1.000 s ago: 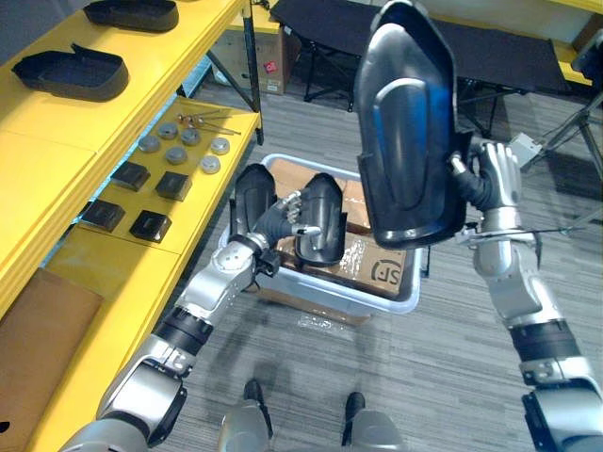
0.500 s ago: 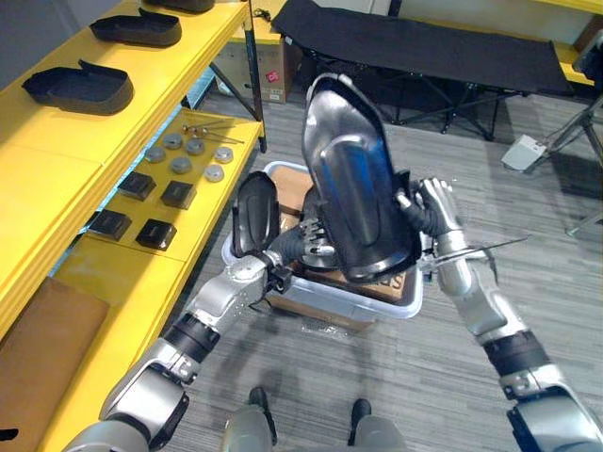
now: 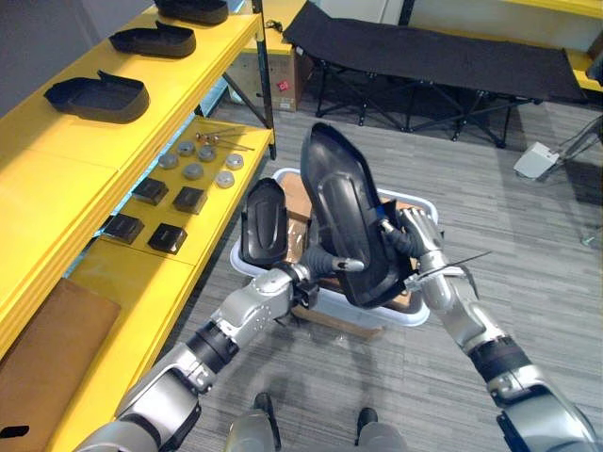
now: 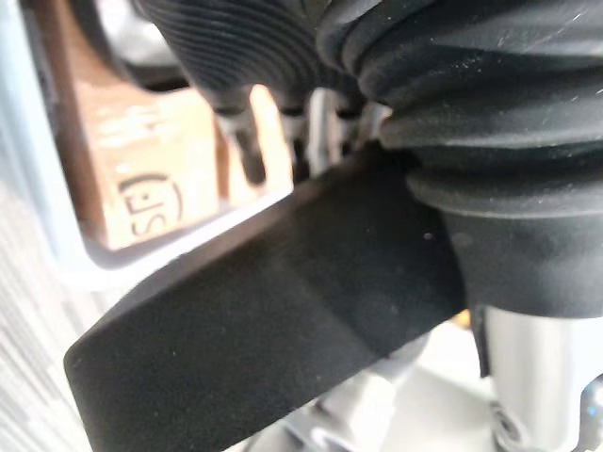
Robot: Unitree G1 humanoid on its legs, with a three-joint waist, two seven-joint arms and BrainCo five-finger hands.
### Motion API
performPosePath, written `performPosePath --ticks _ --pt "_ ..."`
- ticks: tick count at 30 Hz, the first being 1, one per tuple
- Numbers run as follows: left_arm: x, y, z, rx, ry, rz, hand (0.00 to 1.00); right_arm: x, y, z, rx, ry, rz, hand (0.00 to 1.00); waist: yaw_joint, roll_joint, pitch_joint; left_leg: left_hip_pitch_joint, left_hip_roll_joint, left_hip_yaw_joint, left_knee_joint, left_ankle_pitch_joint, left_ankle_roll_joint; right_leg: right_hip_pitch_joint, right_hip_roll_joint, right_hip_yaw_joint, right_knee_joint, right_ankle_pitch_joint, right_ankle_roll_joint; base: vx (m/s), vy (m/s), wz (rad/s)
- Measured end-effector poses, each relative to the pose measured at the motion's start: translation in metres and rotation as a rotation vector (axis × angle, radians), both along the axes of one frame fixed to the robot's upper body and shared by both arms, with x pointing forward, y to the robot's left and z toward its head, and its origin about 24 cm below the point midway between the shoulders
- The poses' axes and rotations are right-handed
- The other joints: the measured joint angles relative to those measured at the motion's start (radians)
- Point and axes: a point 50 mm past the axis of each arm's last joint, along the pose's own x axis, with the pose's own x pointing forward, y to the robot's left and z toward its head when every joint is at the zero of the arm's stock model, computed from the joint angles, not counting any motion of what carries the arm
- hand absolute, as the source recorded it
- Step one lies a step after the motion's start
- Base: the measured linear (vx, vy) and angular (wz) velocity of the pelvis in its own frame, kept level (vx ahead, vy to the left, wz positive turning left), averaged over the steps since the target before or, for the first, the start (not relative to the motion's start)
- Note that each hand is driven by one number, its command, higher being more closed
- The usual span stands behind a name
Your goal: Walk over and take plastic housings, then place them on the shelf
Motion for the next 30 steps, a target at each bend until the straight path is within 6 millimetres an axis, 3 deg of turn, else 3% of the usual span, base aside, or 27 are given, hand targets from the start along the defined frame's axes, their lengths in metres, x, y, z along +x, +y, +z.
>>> performPosePath --ticks 7,14,20,24,30 --pt "-0.006 0.006 -0.03 0.187 -0.01 0.088 1.0 -0.005 0.004 -0.009 0.036 -0.011 -0.017 1.0 0.018 -0.012 -0.009 0.049 -0.002 -0.01 -0.127 0.083 -0.01 0.0 0.012 -0.002 -0.002 -0.002 -0.003 -0.07 -0.031 0.06" --pt "-0.016 0.012 -0.052 0.218 0.026 0.171 1.0 -0.014 0.013 -0.02 0.082 0.003 0.008 1.0 0.022 -0.028 -0.02 0.098 0.0 -0.002 -0.231 0.139 -0.014 -0.003 0.018 0.0 -0.002 -0.002 -0.004 0.0 -0.006 -0.01" --pt "-0.026 0.014 -0.061 0.117 0.076 0.29 1.0 -0.034 0.023 -0.029 0.206 -0.016 -0.003 1.0 0.022 -0.034 -0.024 0.119 0.0 0.008 -0.253 0.144 -0.016 0.002 0.017 0.005 -0.002 -0.002 -0.003 0.03 0.002 -0.04" --pt "-0.037 0.01 -0.068 -0.028 0.181 0.395 1.0 -0.053 0.029 -0.048 0.352 0.033 -0.062 1.0 0.022 -0.035 -0.025 0.14 0.0 0.015 -0.279 0.152 -0.019 0.005 0.019 0.009 -0.002 -0.002 -0.003 0.02 0.001 -0.05" --pt "-0.043 0.012 -0.071 -0.13 0.22 0.47 1.0 -0.068 0.037 -0.062 0.478 0.089 -0.102 1.0 0.021 -0.047 -0.035 0.151 0.004 0.036 -0.28 0.151 -0.02 0.006 0.022 0.028 -0.007 -0.003 -0.003 -0.01 0.004 -0.1"
